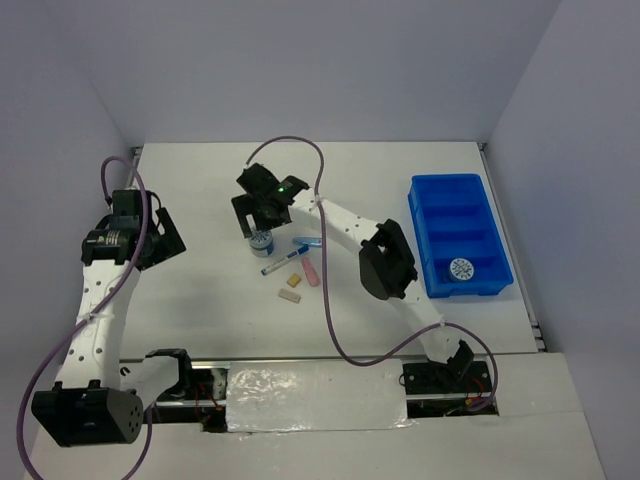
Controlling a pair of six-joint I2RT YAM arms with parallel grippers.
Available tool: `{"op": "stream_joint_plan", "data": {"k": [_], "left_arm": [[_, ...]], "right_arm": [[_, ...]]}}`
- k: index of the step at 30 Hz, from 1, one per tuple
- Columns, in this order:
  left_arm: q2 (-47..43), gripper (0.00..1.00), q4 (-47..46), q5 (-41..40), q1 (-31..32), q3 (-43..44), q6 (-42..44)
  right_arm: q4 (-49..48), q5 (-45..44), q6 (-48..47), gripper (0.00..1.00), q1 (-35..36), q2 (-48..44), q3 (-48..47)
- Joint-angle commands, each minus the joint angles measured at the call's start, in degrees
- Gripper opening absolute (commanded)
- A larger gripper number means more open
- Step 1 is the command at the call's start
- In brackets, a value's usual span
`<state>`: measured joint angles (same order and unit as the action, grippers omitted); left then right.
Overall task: Sort the stationery into containers
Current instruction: Pick up the stationery from the center of the board.
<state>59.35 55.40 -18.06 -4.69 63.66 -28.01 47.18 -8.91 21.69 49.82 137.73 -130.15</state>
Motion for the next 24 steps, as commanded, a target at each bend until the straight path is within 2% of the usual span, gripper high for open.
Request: {"op": "stream_joint_plan", "data": {"k": [1, 11, 18, 19, 20, 22, 24], "left_arm": [[-0.64, 0.99, 0.32, 1.19, -0.23, 0.59, 2.96], [1.73, 1.0, -1.25, 5.14, -0.06, 0.33, 3.66], [1.64, 0.99, -1.96, 6.38, 0.47, -0.55, 3.75], [1.56, 0.99, -1.96, 6.38, 0.56, -0.47, 3.75], [1.38, 0.99, -1.87, 6.38, 0.91, -0.46, 3.84], [1.38, 0.99, -2.13, 6.46, 1.26, -0.64, 3.93], [1.29, 0.99, -2.22, 6.72, 1.35, -0.99, 4.01]], "right_arm": [[-3.23, 3.45, -3.76, 1.0, 1.93, -1.86, -2.2], [-5.86, 1.44, -2.62, 1.0, 2.83, -1.41, 2.53], [-2.88, -0.58, -4.46, 0.96, 2.82, 3.94, -2.91], [-3.14, -0.85, -4.64, 0.92, 2.74, 4.04, -2.83], [-4.28, -1.11, -4.99, 0.8, 2.74, 3.69, -1.87], [-7.25, -0.85, -5.43, 0.65, 2.73, 2.11, -0.29], [-8.94, -0.5, -6.05, 0.6, 2.74, 1.14, 1.65]]}}
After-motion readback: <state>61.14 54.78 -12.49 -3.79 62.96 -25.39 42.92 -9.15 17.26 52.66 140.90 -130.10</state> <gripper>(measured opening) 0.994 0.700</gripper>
